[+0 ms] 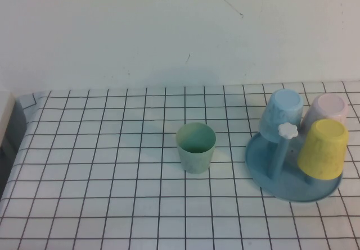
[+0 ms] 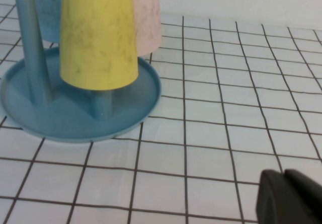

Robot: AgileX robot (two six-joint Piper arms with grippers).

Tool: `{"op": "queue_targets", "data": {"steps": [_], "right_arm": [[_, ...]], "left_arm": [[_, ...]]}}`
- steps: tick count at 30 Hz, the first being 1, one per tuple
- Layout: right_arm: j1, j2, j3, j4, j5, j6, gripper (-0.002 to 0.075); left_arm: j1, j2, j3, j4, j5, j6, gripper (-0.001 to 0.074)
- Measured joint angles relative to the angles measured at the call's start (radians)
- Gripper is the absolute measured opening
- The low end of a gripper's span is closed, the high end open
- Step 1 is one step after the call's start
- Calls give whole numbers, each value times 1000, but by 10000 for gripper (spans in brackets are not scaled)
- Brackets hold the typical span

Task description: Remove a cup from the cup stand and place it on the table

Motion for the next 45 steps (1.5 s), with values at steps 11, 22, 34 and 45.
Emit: {"op": "queue_targets", "data": {"steps": [11, 22, 34, 45], "right_arm": [[2, 0, 0, 1, 0, 0, -3], [2, 0, 0, -86, 0, 0, -3], [2, 0, 0, -126, -485, 0, -3], [2, 0, 0, -129, -1000, 47, -3]], "left_arm": [[0, 0, 0, 0, 0, 0, -4], [0, 0, 0, 0, 0, 5, -4], [0, 0, 4, -58, -323, 5, -4], [0, 0, 4, -68, -868, 5, -4]]}}
